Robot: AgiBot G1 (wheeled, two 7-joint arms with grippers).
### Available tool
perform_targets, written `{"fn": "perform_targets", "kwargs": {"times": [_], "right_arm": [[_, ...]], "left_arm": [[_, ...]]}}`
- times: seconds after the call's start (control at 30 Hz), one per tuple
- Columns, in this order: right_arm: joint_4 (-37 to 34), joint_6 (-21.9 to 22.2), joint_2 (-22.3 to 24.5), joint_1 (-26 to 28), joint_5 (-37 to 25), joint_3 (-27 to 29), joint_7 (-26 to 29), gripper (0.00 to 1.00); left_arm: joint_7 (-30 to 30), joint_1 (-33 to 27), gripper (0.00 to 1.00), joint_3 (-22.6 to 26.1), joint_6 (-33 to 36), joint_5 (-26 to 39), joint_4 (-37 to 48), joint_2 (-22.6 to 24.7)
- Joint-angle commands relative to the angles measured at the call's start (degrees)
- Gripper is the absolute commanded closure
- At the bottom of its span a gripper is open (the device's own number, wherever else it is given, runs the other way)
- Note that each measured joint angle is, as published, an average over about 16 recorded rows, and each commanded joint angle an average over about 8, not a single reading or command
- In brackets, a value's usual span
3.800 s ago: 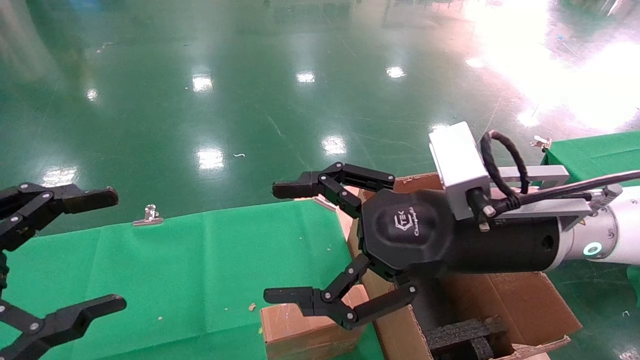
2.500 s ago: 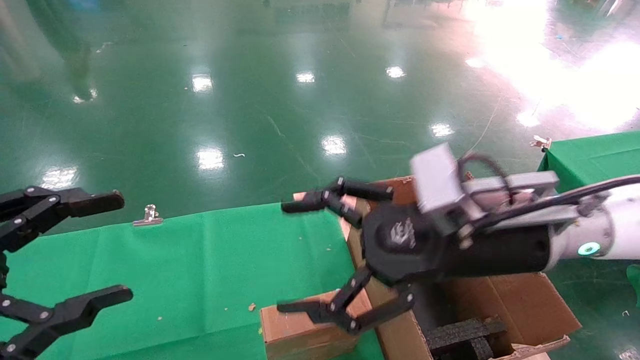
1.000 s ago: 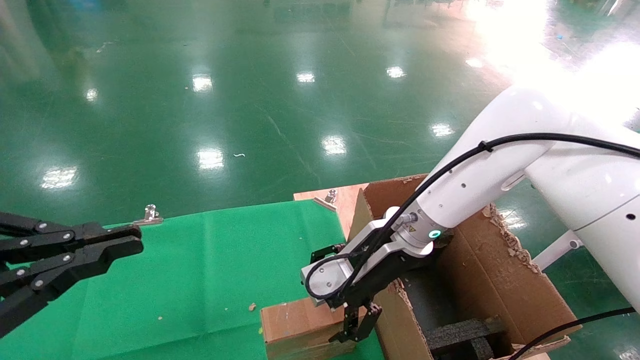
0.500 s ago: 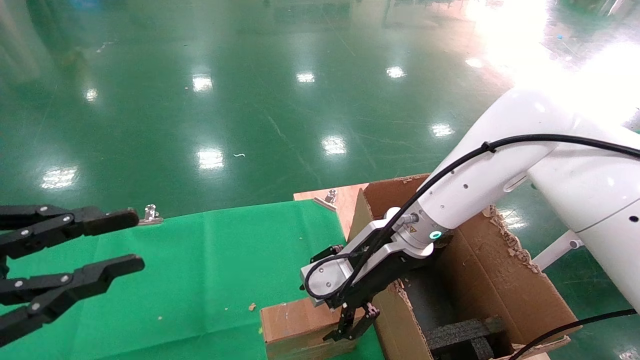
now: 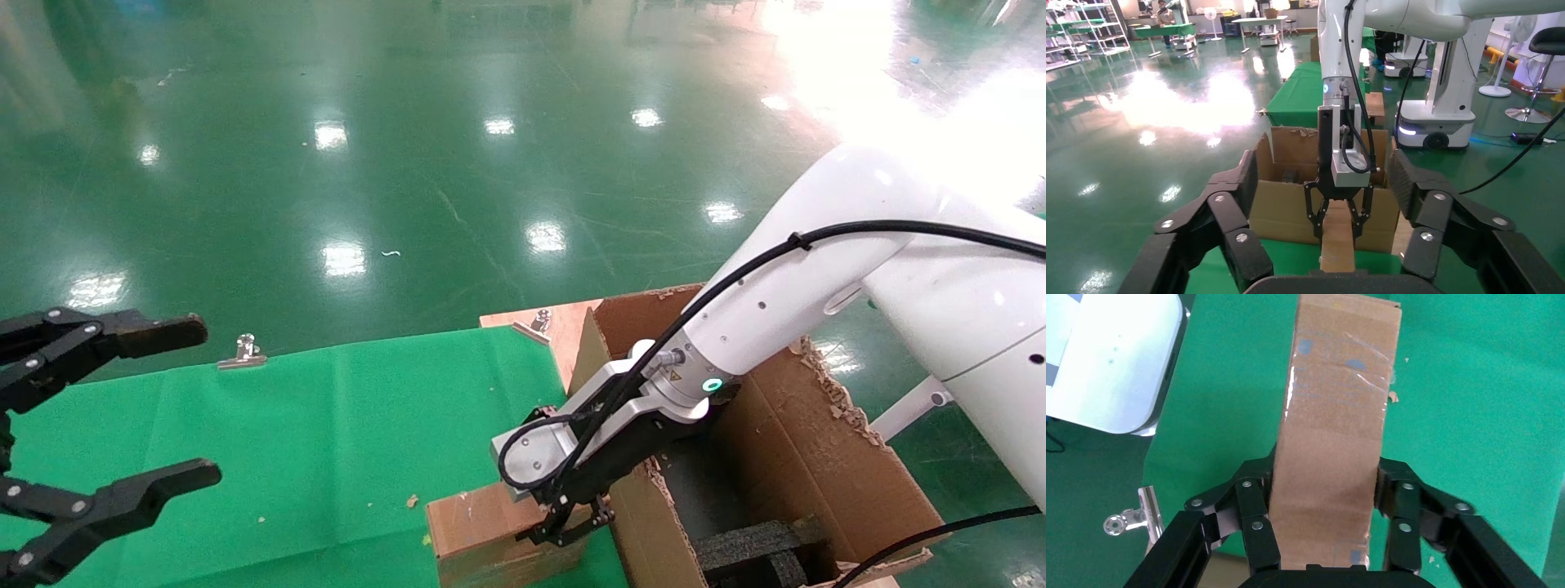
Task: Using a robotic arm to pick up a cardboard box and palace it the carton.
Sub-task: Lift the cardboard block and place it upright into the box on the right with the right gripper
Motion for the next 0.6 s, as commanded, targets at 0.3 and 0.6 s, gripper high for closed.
{"fn": "perform_targets", "kwargs": {"times": [0.3,0.6], "right_arm": [[0.0,0.0,0.0,0.0,0.0,0.1,0.0,1.0],[-1.3,0.2,1.0,1.5,1.6,0.5,-0.4,1.0]], "left_arm": [[0.0,0.0,0.0,0.0,0.0,0.0,0.0,0.0],[0.0,0.0,0.0,0.0,0.0,0.0,0.0,0.0]]}}
